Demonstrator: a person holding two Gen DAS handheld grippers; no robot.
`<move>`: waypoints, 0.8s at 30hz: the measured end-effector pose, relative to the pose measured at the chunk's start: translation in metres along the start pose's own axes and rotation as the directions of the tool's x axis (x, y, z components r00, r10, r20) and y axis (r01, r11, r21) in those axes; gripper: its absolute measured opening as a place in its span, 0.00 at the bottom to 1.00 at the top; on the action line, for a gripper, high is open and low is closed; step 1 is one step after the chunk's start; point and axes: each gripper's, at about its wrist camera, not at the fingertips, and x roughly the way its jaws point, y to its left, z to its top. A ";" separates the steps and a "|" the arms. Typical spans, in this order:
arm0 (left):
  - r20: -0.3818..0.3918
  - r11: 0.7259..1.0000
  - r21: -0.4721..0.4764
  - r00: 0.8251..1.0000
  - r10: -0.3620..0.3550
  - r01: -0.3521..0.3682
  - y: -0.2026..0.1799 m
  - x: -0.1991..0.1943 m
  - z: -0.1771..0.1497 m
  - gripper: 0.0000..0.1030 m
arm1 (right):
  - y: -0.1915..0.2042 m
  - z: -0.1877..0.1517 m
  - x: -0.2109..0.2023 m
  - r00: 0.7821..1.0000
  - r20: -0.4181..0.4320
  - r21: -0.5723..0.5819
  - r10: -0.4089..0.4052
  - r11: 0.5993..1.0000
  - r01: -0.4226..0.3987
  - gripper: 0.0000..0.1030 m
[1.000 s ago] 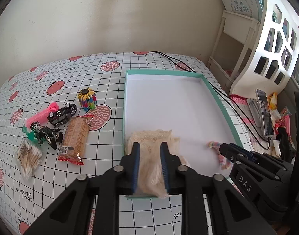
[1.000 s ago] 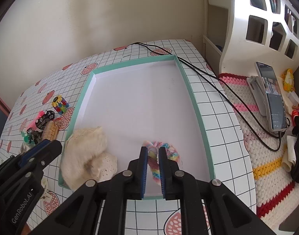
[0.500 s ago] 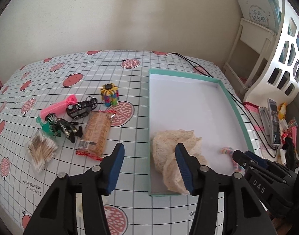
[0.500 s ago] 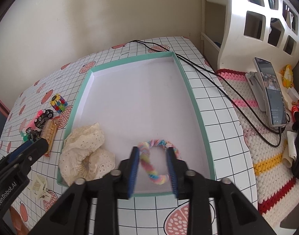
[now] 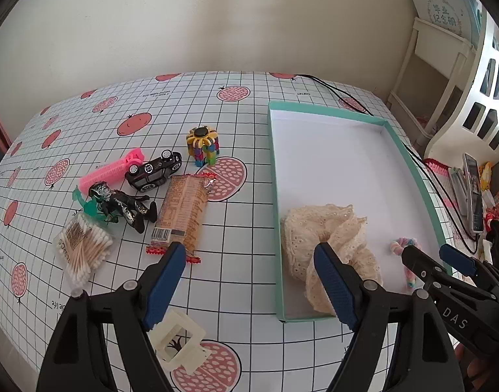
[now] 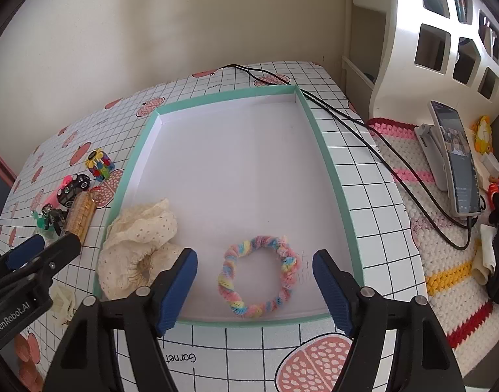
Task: Organize objects
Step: 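Lower both items into the tray and open both tools, then move both tools back over the remaining objects on the table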
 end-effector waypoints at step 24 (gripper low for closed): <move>0.073 0.997 -0.046 0.996 -0.053 0.057 0.039 -0.008 0.005 0.92 | 0.022 0.001 -0.005 1.000 0.030 -0.035 -0.006 0.999 0.007 0.99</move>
